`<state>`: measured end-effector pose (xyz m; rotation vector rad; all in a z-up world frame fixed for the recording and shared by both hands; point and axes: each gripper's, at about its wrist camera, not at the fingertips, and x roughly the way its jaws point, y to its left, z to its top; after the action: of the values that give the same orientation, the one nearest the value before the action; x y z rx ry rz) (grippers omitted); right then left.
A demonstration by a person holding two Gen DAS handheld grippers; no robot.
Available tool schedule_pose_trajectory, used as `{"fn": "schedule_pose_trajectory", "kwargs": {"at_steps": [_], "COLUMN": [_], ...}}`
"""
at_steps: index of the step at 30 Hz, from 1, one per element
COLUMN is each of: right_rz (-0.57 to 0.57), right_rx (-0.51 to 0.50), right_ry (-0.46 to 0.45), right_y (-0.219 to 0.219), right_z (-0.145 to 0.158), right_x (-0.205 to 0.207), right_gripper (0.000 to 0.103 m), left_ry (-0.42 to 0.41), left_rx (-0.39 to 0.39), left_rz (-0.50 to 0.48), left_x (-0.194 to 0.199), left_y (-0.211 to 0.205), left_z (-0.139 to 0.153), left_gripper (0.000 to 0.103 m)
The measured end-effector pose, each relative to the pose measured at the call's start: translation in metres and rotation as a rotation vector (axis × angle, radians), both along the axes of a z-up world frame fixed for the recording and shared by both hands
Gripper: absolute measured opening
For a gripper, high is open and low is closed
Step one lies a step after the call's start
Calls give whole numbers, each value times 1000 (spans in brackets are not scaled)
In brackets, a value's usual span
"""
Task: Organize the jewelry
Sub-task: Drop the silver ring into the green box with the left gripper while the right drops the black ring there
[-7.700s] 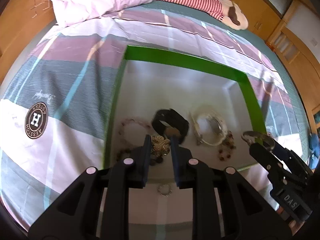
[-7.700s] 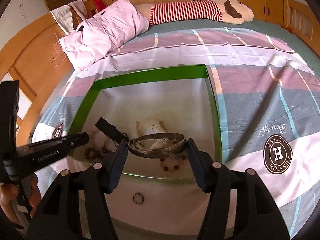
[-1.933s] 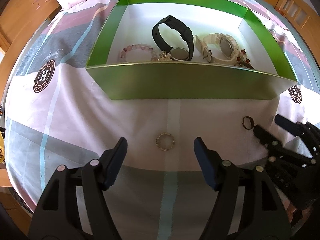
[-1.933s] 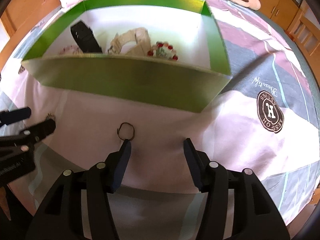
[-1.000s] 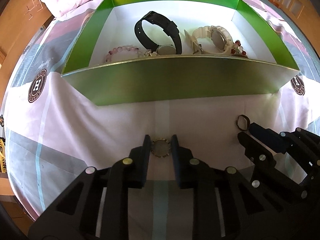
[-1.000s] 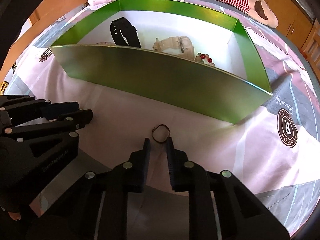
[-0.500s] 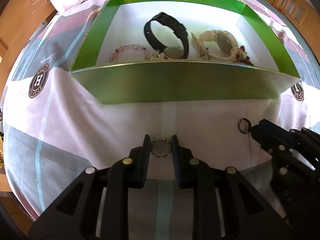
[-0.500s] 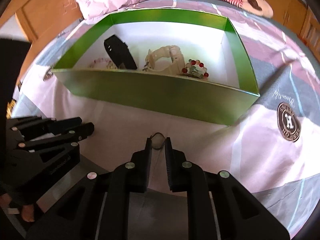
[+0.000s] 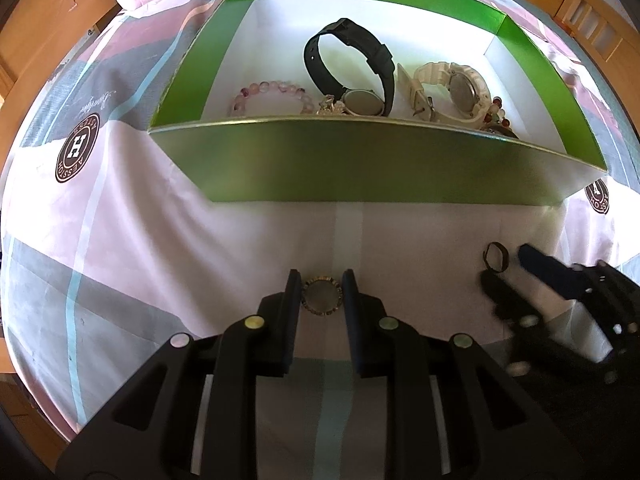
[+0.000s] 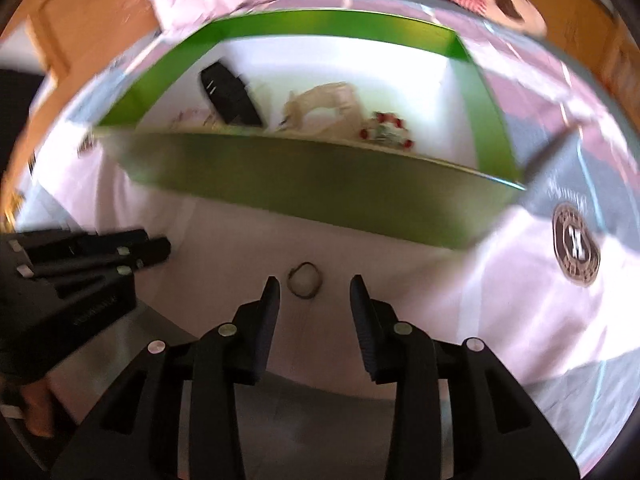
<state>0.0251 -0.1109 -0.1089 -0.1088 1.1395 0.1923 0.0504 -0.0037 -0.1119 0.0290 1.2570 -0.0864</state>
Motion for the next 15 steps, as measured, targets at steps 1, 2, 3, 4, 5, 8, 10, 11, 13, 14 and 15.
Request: {"fn": "schedule_pose_trajectory", "kwargs": {"at_steps": [1,2,3,4,5,8,10,11,13,14,15], "right_rz": [5,5,3,2,-1,-10,-12,-14,-21,-24,-25], "right_rx": [-18,-28,-27,-15,-3,2,11,15,20,22,25], "right_ry": [-13,-30,-36,-35,-32,-31,-31,-32,-40,-44,-47], "right_y": [3,6,7,7,7,6,7,6,1,0,0], "right_z": [-2,-2,-2,-1,-1,0,0,1,6,8,9], "right_x": [0,-1,0,0,1,0,-1,-1,-5,-5,-4], "right_gripper": [37,37,36,27,19,19,19,19,19,19,19], "left_ry": [-1,-1,-2,-2,-3,-10,-20,-29,-45,-54,-60], "left_rx": [1,3,3,2,4,11,3,-2,-4,-4,-6], "left_rz": [-1,-3,-4,-5,-7,-10,-6,-4,-2,-1,-1], "left_x": [0,-1,-1,-2,-2,-4,-4,-5,-6,-7,-8], "left_y": [0,-1,-1,-1,-1,-4,-3,-2,-1,-1,-1], "left_z": [0,-1,-1,-1,-1,0,3,6,12,14,16], "left_gripper": [21,21,21,21,21,21,21,21,21,21,21]}}
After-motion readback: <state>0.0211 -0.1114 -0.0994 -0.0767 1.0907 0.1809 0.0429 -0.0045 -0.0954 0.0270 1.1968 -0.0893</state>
